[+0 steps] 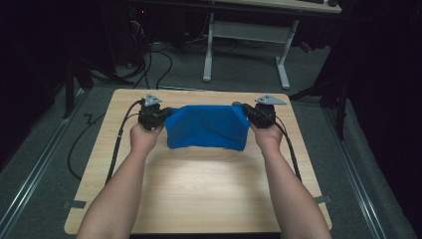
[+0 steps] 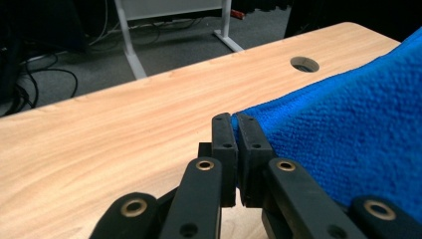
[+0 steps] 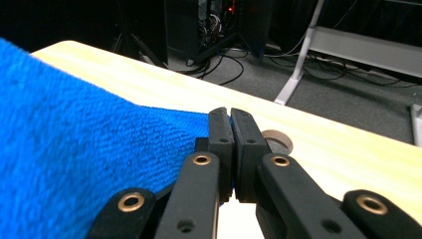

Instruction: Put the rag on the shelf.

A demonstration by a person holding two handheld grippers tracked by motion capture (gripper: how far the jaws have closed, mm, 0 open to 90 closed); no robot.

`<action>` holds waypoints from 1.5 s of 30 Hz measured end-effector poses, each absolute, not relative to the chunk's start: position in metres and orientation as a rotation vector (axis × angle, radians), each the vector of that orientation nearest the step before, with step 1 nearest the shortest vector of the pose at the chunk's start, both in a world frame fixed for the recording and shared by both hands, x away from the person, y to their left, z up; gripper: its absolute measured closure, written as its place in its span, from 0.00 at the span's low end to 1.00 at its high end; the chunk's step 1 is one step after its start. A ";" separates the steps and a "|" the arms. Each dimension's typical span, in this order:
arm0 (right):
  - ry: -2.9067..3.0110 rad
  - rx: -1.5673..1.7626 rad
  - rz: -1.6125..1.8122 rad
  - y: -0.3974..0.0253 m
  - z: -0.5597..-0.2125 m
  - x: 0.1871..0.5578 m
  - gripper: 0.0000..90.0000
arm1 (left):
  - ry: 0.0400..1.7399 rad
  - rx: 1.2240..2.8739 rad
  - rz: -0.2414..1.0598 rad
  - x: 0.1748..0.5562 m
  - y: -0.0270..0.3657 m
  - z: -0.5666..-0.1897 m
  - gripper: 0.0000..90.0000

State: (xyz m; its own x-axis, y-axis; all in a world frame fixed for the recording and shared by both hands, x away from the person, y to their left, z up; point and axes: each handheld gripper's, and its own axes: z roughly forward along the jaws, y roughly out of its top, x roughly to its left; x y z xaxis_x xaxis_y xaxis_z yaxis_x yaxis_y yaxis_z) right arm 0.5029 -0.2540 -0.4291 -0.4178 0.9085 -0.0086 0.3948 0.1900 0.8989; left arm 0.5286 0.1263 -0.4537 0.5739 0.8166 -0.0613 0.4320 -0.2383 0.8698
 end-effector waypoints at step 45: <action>1.949 1.306 1.166 -0.259 -0.481 0.490 0.91 | 1.078 1.891 0.384 0.500 0.129 -0.501 0.84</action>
